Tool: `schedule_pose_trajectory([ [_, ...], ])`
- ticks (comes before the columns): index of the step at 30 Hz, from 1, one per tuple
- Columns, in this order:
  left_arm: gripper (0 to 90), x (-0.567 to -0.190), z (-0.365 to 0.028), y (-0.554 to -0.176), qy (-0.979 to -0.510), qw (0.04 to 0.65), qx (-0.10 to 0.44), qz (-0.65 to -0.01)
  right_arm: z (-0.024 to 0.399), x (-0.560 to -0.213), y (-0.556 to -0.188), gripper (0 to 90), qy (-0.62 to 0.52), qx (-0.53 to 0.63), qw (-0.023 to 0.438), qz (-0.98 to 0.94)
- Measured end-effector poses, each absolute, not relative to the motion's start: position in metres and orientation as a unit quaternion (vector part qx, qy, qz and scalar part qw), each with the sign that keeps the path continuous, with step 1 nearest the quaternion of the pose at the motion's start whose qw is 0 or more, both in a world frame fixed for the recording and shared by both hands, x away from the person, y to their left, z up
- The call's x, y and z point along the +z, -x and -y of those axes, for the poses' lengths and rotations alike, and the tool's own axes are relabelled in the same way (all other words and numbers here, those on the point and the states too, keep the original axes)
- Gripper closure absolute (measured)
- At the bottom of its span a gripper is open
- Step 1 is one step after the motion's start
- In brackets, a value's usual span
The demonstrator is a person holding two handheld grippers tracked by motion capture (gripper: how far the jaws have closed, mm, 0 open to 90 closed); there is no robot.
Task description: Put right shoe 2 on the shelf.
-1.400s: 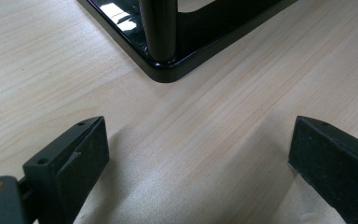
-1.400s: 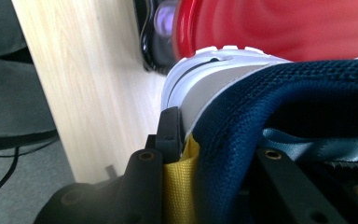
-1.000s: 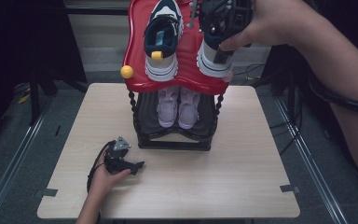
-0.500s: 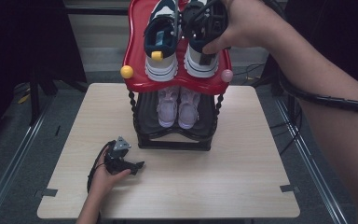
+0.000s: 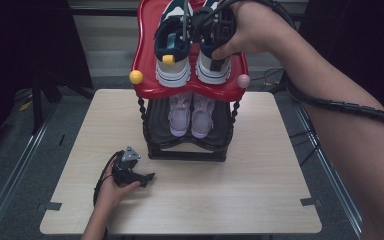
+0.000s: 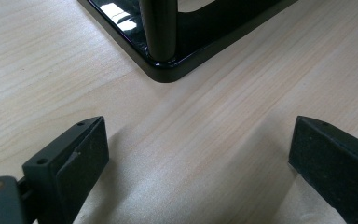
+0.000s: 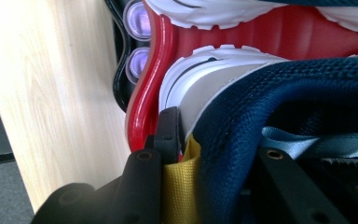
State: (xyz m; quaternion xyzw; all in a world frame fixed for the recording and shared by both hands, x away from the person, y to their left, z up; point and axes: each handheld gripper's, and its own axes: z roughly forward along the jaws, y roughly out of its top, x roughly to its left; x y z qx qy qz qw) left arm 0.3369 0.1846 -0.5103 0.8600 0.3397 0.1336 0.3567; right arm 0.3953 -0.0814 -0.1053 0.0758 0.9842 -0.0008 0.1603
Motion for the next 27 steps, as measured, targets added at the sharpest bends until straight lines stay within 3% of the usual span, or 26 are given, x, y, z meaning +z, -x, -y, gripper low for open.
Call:
schedule_pose_trajectory([
  [27,4.3,-0.5103,-0.1847,-0.3369,-0.86,0.357,0.133,-0.34,0.076,-0.1137,-0.3976,69.1,-0.081,0.019,0.163,-0.983],
])
